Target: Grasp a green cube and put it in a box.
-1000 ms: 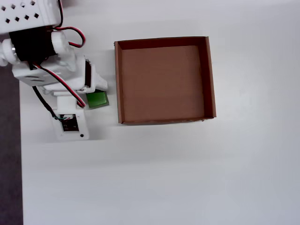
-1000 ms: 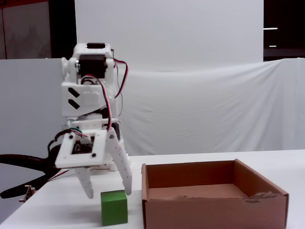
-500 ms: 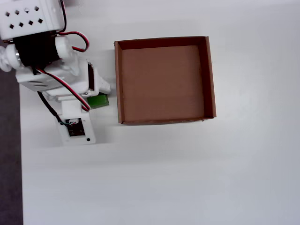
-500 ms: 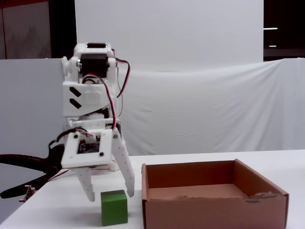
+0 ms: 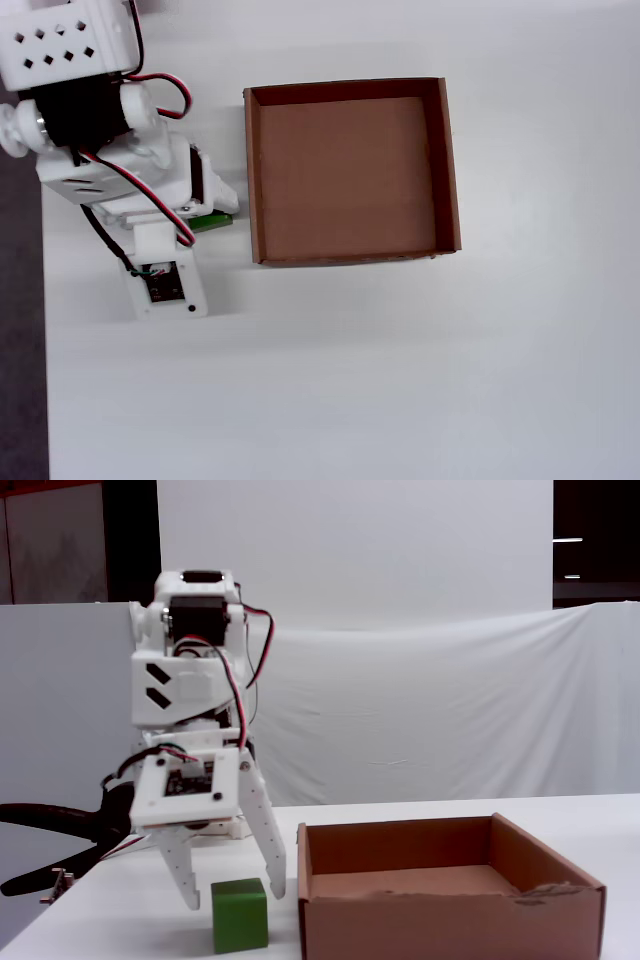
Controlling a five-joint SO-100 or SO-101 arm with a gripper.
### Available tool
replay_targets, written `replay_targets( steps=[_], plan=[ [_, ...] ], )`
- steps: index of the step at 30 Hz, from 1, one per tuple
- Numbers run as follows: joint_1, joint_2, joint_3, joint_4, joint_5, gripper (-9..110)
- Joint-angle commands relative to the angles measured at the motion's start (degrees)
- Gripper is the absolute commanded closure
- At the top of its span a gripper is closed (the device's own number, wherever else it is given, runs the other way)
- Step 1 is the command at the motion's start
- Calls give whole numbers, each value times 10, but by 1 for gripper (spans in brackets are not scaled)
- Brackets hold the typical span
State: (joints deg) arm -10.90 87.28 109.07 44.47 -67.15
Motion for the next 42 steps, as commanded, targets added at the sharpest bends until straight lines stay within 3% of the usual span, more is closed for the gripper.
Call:
replay_targets(
  steps=[1, 42],
  plan=[
    [-9, 3, -21, -10, -11, 75],
    [-18, -11, 7, -34, -23, 86]
  ],
)
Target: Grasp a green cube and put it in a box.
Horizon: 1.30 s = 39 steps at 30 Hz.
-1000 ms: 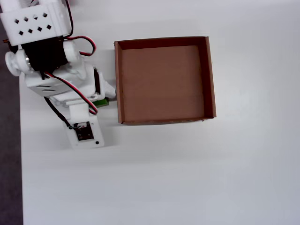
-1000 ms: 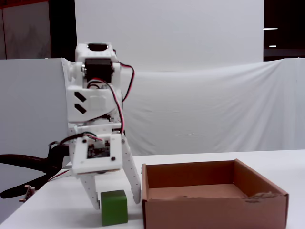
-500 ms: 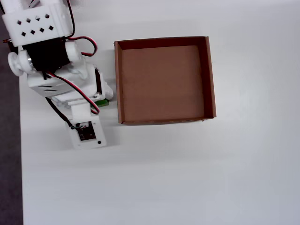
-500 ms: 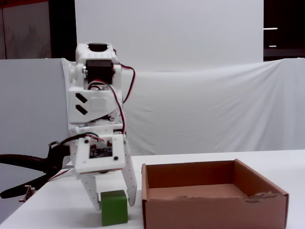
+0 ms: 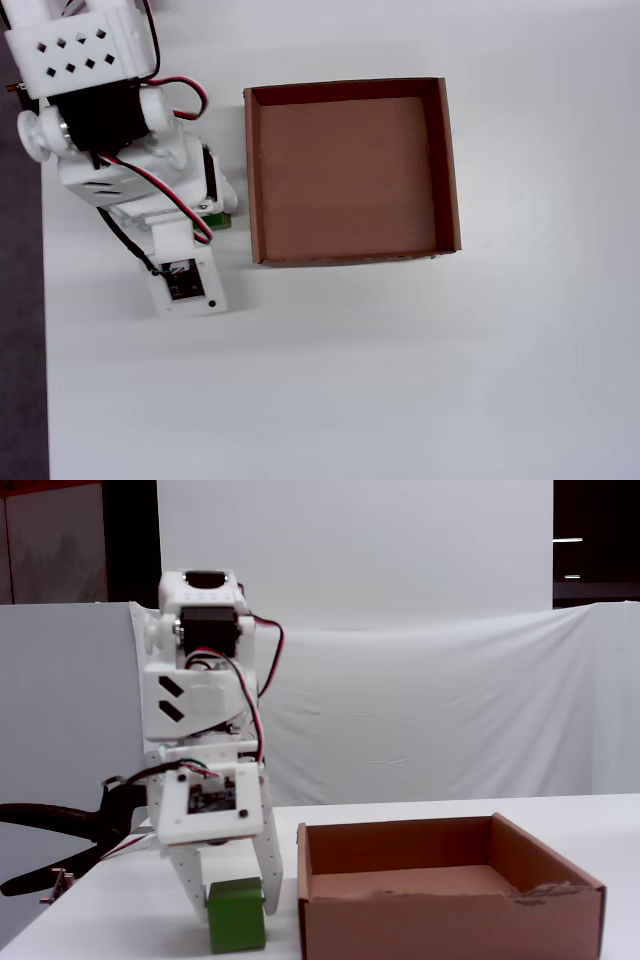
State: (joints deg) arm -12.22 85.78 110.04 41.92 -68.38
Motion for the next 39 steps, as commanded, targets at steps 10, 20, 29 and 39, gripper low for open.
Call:
replay_targets(
  steps=[10, 20, 29, 39],
  plan=[
    [-4, 25, -4, -2, -11, 87],
    [-8, 88, 3, 24, -6, 88],
    [-37, 174, 8, 79, -4, 88],
    [-110, 261, 21, 112, -3, 88]
  ],
)
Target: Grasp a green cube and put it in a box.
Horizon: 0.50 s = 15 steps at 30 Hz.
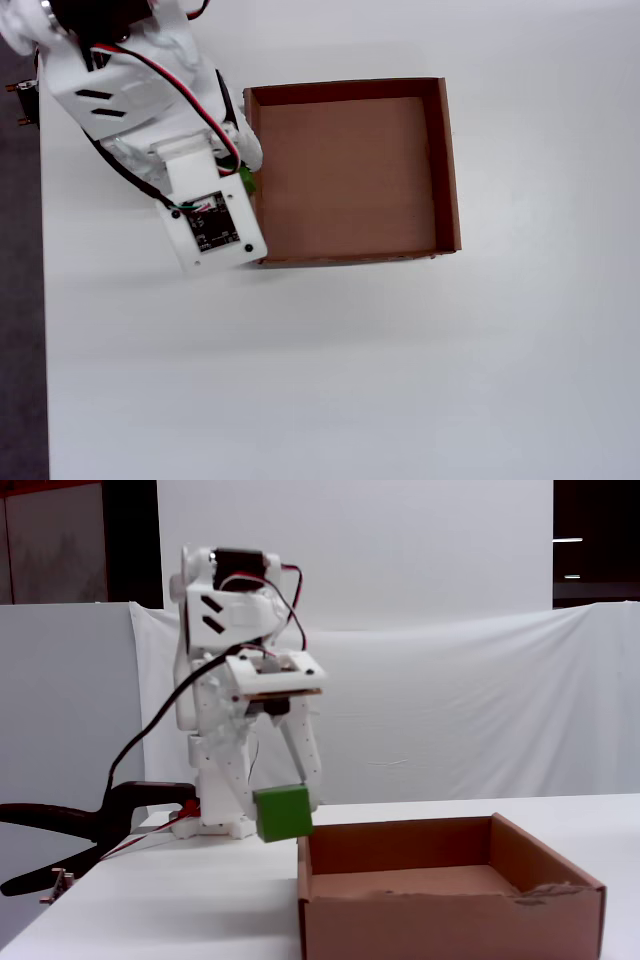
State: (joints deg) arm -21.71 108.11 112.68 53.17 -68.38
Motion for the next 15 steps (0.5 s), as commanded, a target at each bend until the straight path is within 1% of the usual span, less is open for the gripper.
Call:
replay_targets(
  steps=[1, 15],
  plan=[
    [-22, 39, -5, -6, -3, 88],
    [-86, 0, 4, -64, -9, 88]
  ],
)
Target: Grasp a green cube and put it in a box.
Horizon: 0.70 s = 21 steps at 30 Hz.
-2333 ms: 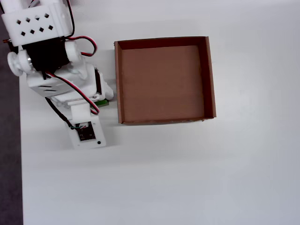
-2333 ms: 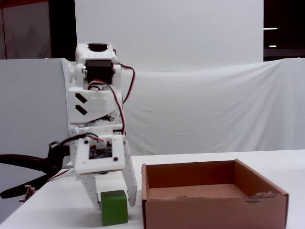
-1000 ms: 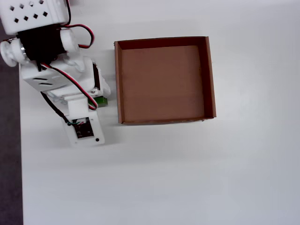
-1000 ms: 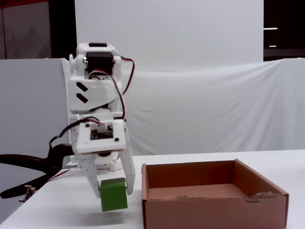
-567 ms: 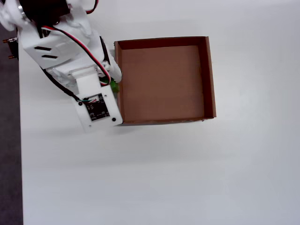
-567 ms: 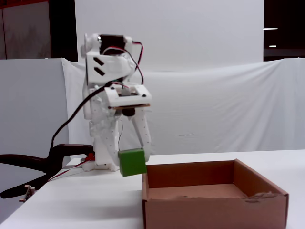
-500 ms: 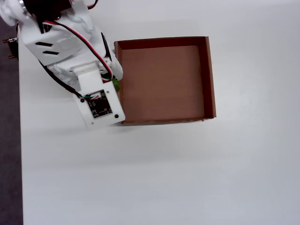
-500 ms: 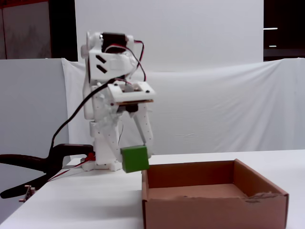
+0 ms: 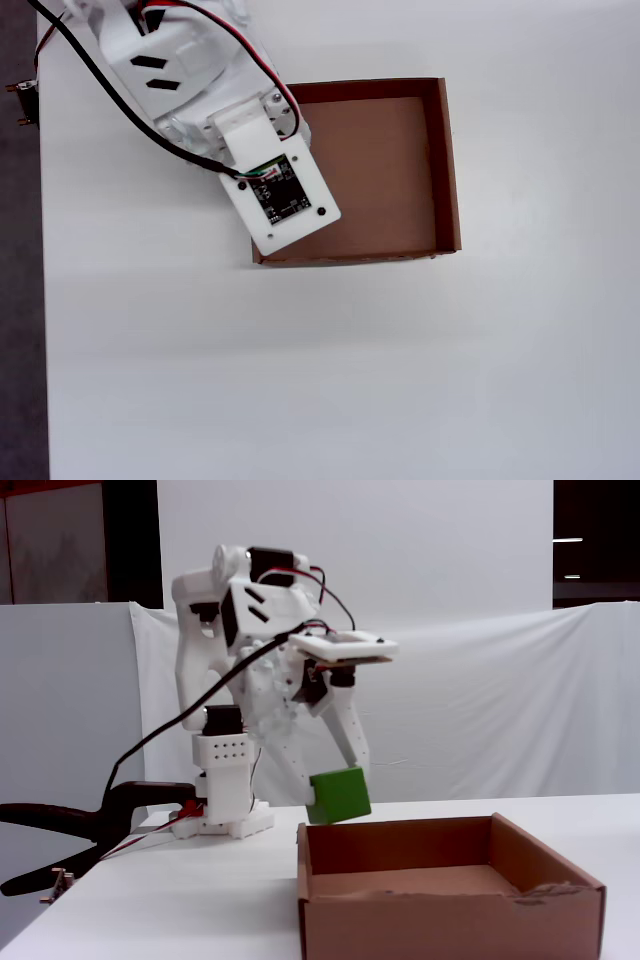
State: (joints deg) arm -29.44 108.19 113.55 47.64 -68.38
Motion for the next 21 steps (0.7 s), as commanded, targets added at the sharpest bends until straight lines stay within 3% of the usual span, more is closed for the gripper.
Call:
replay_targets(
  steps=[1, 21],
  plan=[
    [-12, -6, -5, -10, -9, 88],
    [-69, -128, -28, -31, -4, 88]
  ],
)
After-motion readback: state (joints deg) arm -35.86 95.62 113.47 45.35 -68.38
